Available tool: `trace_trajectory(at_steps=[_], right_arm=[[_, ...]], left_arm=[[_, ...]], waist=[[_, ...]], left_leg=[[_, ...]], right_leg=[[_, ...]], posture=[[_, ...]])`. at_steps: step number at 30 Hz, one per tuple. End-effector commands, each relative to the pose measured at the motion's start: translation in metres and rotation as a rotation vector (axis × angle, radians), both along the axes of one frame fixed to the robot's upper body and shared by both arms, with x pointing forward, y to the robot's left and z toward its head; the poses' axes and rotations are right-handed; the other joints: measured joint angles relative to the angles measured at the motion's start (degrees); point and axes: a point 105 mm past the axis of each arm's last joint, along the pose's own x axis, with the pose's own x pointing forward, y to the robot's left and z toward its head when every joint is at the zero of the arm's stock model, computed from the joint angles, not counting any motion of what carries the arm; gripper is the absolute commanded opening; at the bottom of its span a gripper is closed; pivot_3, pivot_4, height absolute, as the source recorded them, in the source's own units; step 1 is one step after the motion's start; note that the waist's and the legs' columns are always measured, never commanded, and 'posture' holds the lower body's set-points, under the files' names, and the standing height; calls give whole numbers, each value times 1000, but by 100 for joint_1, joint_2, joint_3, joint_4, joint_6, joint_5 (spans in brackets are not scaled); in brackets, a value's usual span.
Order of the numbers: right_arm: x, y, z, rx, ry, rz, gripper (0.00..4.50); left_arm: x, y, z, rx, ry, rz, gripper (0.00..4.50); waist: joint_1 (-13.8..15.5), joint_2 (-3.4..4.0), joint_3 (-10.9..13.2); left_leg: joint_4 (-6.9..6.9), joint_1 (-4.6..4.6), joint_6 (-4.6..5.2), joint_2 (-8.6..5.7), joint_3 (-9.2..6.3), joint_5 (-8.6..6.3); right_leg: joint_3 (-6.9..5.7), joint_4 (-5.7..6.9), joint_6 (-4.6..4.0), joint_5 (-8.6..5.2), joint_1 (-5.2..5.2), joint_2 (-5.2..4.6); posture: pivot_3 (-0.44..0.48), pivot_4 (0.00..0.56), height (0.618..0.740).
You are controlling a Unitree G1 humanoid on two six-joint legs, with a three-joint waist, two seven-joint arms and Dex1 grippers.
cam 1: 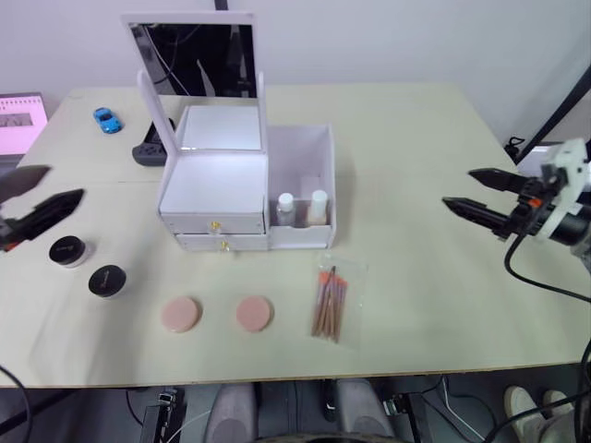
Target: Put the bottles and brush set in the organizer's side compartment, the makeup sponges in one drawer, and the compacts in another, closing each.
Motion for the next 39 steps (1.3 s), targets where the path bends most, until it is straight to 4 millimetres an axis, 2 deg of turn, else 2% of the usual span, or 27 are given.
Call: trace_trajectory(at_steps=[1,6,9,12,14,18,19,22,27,29,32,39], right_arm=[[-15,27,11,-55,-43,72,4431],[-36,49,10,-72,-1,110,4431],[-51,61,9,-80,34,129,4431],[-71,75,8,-62,99,180,4500],[-82,80,0,-84,163,194,4500],[-99,91,-16,-55,272,210,4500],[-101,93,-20,-21,306,206,4500],[-106,102,-29,90,402,185,4500],[-102,100,-58,164,615,26,4500],[-104,99,-72,161,705,-31,4500],[-111,102,-87,220,858,-69,4500],[-93,96,-103,324,922,-178,4500]], left_arm=[[-14,-71,8,46,61,-310,4500],[-20,-125,2,112,176,-497,4500],[-33,-152,-6,202,297,-613,4500],[-38,-174,-5,256,339,-668,3618],[-41,-186,-9,287,367,-699,2630],[-61,-193,-30,301,640,-859,449],[-67,-196,-39,301,713,-895,41],[-74,-203,-52,282,820,-937,41],[-63,-214,-76,305,846,-824,41],[-52,-216,-93,330,856,-714,41],[-50,-226,-109,314,879,-667,41],[-42,-244,-128,223,891,-557,41]], waist=[[3,-1,0],[-13,-3,1],[-25,-4,2],[-16,-7,3],[-11,-7,2],[-18,-17,0],[-22,-21,2],[-17,-26,4],[-19,-35,8],[-17,-34,7],[-10,-38,8],[-5,-42,6]], left_leg=[[1,-2,0,0,0,0],[11,0,1,-4,-4,0],[14,4,2,-4,-14,1],[17,5,2,-5,-20,1],[19,5,2,-7,-29,1],[19,5,2,-10,-33,1],[19,4,2,-11,-32,1],[23,4,2,-11,-35,1],[30,4,2,-15,-41,1],[29,4,2,-17,-41,1],[29,1,3,-21,-46,2],[32,0,3,-22,-49,2]], right_leg=[[0,-2,0,0,1,0],[2,-1,5,-2,8,3],[2,6,6,-3,11,11],[2,7,6,-3,14,13],[1,4,6,-3,21,15],[1,-2,8,-5,27,14],[1,-3,8,-5,25,13],[1,-4,8,-5,27,13],[2,-8,7,-4,32,12],[3,-11,6,-4,33,8],[3,-11,6,-4,35,9],[4,-12,7,-4,37,12]], posture=[[0,150,725],[0,150,725],[0,150,725],[0,150,725],[0,150,725],[0,150,725],[0,150,725],[0,150,725],[0,150,725],[0,150,725],[0,150,725],[0,150,725]])
